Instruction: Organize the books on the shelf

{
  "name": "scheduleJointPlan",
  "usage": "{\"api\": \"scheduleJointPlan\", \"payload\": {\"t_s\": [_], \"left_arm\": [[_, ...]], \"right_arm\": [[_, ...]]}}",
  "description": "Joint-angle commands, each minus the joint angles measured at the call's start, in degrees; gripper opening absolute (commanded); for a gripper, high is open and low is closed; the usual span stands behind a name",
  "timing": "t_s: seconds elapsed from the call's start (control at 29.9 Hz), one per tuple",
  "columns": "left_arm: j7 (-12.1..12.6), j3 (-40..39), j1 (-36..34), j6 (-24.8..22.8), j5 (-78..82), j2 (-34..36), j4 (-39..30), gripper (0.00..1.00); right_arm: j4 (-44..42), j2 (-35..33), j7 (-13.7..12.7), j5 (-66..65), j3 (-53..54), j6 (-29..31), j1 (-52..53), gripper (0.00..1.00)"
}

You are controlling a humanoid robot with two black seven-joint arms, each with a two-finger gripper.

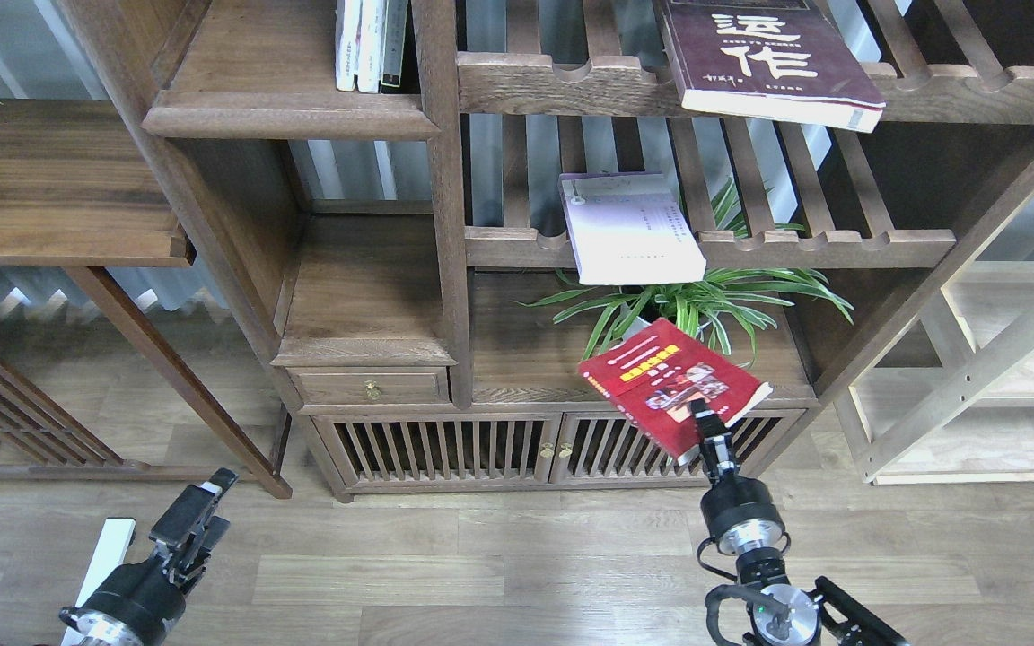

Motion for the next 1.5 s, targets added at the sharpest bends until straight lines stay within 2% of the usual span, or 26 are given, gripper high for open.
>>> {"api": "scheduleJointPlan", "payload": {"t_s": [0.0, 0.13, 0.27, 0.64, 1.04, 1.47], "left_arm": [[-0.04, 1.56, -0.84, 0.00, -0.27, 0.12, 0.16, 0.99], [0.30, 3.06, -1.19, 0.00, -3.69, 0.82, -0.02, 0.99], [2.41, 8.06, -4.79, 0.00, -6.78, 1.61, 0.08, 0.99], [3.65, 18.87, -9.28, 0.00, -12.67, 3.72, -0.36, 0.98], [3.91, 21.17, -10.25, 0.00, -13.98, 2.41, -0.45, 0.99], [4.09, 23.88, -14.64, 0.00, -17.67, -5.59, -0.10, 0.99]], "right_arm": [[1.72, 0.01, -0.08, 0.04, -3.46, 0.39, -0.16, 0.05], [2.95, 0.01, 0.01, 0.30, -6.28, 0.74, 0.45, 0.05], [4.45, 0.01, 0.01, 0.48, -9.09, 0.74, 1.07, 0.05], [7.44, 0.01, 0.10, 1.79, -15.07, 0.92, 1.24, 0.05], [8.41, 0.01, 0.10, 1.97, -20.87, 3.55, 3.27, 0.05], [9.55, 0.01, 0.27, 3.72, -24.74, 3.60, 3.27, 0.05]]}}
